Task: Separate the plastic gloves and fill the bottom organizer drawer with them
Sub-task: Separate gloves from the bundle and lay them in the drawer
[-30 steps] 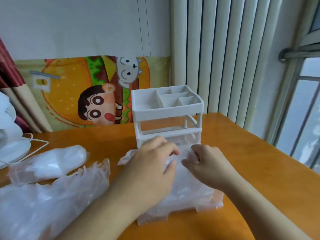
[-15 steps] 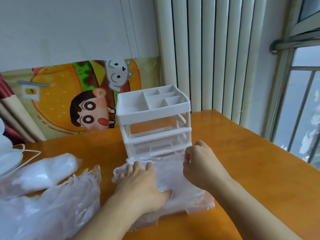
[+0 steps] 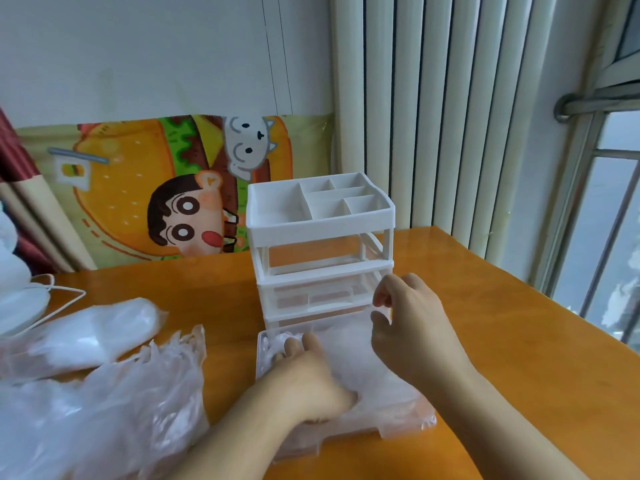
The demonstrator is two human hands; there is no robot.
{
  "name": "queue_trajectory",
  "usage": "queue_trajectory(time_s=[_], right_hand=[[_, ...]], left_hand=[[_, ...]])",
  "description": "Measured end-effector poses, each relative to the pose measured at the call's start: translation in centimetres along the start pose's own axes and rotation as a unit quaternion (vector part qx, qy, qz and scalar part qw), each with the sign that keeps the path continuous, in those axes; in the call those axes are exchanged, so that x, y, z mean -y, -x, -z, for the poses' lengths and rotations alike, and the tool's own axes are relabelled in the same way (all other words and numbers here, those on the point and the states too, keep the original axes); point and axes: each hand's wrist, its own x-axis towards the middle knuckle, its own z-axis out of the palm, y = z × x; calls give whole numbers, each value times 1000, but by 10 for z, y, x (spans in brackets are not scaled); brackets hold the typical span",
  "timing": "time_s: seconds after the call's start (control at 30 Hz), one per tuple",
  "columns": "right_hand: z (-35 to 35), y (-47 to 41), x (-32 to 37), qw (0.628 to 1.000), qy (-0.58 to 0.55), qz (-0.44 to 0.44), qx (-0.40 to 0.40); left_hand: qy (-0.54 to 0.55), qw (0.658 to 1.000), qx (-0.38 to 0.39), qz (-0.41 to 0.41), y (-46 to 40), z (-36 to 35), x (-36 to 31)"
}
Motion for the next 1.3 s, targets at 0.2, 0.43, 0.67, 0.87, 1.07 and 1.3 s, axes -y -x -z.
queue_trajectory(time_s=[0.2,0.43,0.67,0.87,1.07,1.3], right_hand=[[-15,12,24,977,-6,28,211],[-2,7,27,919,96,-51,380],[-2,7,26,887,128,-31,443],[-7,-1,33,871,174,0,460],[-19,-7,43,846,209,11,490],[-21,-1,32,871,177,16,458]], left_hand=[[-6,1000,5,-9,-2,-3,1],[75,997,4,-11,-4,-4,2],[146,987,28,-59,-12,-12,26],[173,985,24,-1,10,13,17],[-50,988,-142,-36,34,26,-8],[-36,993,-81,73,0,-5,-10]])
